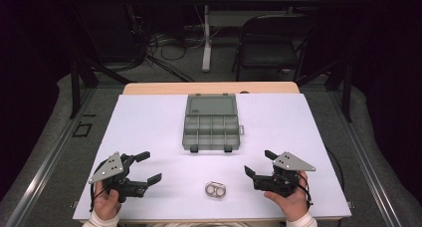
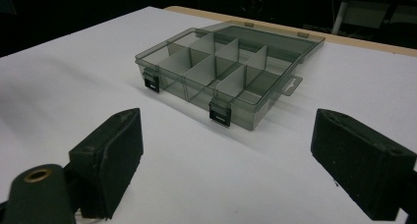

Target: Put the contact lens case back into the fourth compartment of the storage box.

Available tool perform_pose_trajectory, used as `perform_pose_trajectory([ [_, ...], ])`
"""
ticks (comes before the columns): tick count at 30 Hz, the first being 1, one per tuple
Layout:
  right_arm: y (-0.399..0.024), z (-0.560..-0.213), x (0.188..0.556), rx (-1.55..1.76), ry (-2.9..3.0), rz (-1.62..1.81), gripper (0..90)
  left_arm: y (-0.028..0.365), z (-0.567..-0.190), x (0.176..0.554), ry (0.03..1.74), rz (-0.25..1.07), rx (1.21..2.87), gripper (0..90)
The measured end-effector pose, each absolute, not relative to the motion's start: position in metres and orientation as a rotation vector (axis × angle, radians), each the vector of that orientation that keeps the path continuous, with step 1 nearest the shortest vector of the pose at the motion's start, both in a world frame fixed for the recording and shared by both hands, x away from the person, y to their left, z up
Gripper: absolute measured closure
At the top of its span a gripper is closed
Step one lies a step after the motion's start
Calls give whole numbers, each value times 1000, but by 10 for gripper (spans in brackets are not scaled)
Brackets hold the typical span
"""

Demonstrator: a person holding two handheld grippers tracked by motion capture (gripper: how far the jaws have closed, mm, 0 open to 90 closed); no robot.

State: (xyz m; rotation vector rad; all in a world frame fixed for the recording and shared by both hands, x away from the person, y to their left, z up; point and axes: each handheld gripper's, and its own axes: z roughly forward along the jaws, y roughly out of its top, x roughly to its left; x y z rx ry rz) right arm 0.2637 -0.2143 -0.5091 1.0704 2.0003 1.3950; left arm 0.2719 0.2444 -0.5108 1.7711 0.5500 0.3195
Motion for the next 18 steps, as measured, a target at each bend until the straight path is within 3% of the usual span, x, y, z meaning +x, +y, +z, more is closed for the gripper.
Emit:
perform_pose_trajectory([
  [18, -213, -509, 266, 1080, 2051, 1338, 121, 244, -512, 273, 566, 311, 1791, 159],
])
